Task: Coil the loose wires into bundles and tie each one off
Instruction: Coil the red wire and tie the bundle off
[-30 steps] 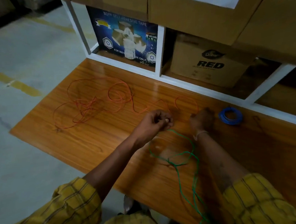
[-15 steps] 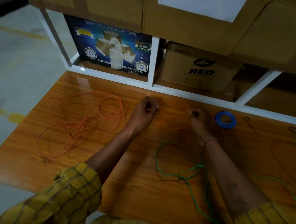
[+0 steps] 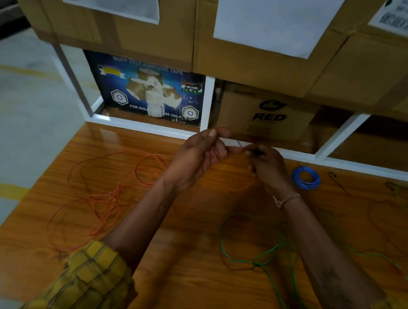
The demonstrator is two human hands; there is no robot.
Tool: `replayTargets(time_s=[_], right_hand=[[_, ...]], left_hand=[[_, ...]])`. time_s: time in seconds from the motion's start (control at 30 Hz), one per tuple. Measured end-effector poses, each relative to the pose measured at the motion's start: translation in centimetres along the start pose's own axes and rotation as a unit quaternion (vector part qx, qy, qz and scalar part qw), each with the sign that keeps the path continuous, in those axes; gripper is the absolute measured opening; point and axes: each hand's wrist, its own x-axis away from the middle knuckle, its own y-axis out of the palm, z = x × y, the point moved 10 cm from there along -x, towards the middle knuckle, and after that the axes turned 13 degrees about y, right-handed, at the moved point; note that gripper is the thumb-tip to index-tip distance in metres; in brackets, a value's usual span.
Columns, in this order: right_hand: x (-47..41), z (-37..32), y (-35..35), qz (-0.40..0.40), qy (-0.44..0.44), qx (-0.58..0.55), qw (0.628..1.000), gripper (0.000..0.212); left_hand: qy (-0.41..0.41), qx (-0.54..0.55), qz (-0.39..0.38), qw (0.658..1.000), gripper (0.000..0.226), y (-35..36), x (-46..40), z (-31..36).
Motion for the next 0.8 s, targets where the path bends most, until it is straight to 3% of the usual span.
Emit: replayTargets(time_s=[0.07,0.13,0.33,0.5,0.67,0.73,0.8], right_hand=[[1.1,-0.1,2.1,-0.045,0.02,0.008,0.999,0.008],[2.5,0.2,4.9,-0.122,0.062,0.009,0.991,0.009],[8.6,0.9,9.4,-0.351,0.14,-0.064,0.924,0.031],[12.9,0.4,8.6,-0.44,0.134,-0.025,0.888,0.034],[15.6,-3.1,4.0,-0.458,-0.057,0.067,0.884,0.04],[15.7,-4.3,1.7,-0.447,-0.071,-0.017,0.892,0.048],[15.4,-5.0,0.5,-0.468,-0.042,-0.135,0.872,0.06]], left_hand=[[-0.004,0.073,-0.006,0.997,0.038,0.3,0.2,0.6],[0.006,0.08,-0.016,0.997,0.042,0.3,0.2,1.3],[0.011,-0.093,-0.022,0.995,0.044,-0.3,1.0,2.3],[0.066,-0.309,-0.068,0.946,0.029,0.4,1.9,4.0],[0.054,-0.428,-0.11,0.896,0.027,0.6,2.4,4.1],[0.029,-0.443,-0.128,0.887,0.027,0.5,2.8,3.7],[0.008,-0.449,-0.157,0.879,0.028,0.8,3.2,3.3]])
